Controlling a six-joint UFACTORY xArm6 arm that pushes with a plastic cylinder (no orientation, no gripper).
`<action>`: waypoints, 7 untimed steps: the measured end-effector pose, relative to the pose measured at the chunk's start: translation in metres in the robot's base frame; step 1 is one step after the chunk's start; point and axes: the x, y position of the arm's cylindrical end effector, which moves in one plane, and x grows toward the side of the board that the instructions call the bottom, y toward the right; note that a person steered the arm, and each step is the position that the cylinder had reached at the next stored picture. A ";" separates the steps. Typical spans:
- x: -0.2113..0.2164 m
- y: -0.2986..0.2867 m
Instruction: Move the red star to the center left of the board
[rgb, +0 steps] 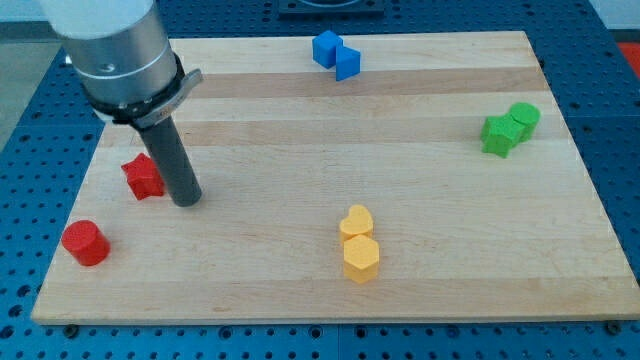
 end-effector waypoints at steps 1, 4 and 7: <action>0.003 -0.019; -0.047 -0.053; -0.001 -0.046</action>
